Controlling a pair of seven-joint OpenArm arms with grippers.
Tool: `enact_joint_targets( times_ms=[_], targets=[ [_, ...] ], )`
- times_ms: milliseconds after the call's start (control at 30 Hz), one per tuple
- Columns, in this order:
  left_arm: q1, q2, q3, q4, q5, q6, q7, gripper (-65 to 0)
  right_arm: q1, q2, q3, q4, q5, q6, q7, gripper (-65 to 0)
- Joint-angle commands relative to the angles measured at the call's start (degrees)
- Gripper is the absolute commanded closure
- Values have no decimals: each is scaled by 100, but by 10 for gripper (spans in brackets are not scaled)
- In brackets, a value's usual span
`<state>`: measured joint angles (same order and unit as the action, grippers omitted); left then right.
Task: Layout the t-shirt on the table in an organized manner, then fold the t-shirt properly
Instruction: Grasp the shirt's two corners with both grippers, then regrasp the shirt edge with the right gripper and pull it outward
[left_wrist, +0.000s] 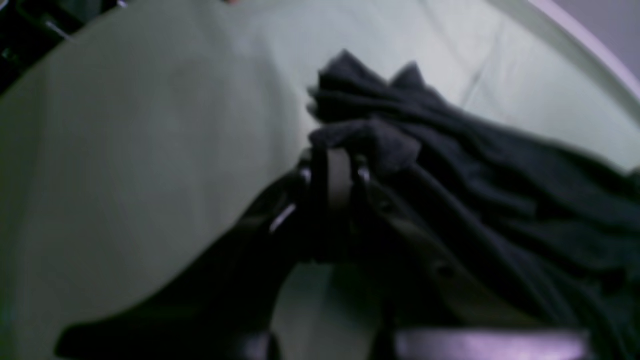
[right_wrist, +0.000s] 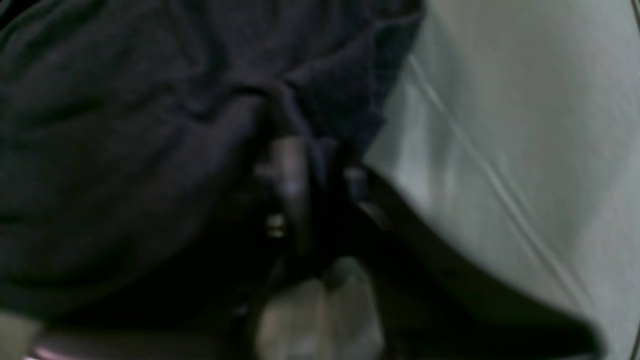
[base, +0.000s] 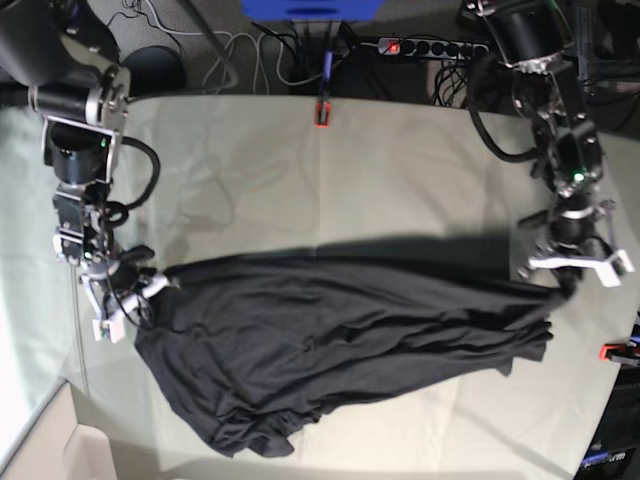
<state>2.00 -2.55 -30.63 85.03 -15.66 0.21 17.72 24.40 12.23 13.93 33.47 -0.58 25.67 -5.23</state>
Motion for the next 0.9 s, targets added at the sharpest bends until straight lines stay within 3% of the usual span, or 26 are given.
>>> enact_joint_targets(
  times_ms=[0, 100, 233, 400, 500, 600, 767, 867],
  targets=[
    [-99, -75, -71, 275, 14, -8, -220, 0, 149, 100, 18, 182, 71, 13, 132, 0],
    [-108, -75, -273, 793, 14, -16, 290, 0, -89, 179, 18, 719, 71, 13, -114, 0],
    [-152, -75, -704, 1576, 14, -43, 1028, 0, -818, 338, 26, 2679, 89, 22, -967, 0],
    [-222, -84, -748, 1760, 14, -43, 1204, 0, -1117, 338, -35, 4288, 80, 31, -1767, 0],
    [-222, -84, -748, 1743, 14, -43, 1204, 0, -616, 338, -527, 4006, 71, 31, -2013, 0],
    [-187, -57, -713, 1628, 14, -43, 1204, 0, 114, 311, -1116, 2881, 71, 31, -2057, -8],
    [-187, -75, -748, 1303, 32, -43, 1187, 0, 1072, 21, -1653, 1176, 71, 31, -2022, -157],
    [-187, -189, -757, 1145, 32, -43, 1160, 0, 1098, -5, -1635, 1255, 80, 22, -1775, -263]
  ],
)
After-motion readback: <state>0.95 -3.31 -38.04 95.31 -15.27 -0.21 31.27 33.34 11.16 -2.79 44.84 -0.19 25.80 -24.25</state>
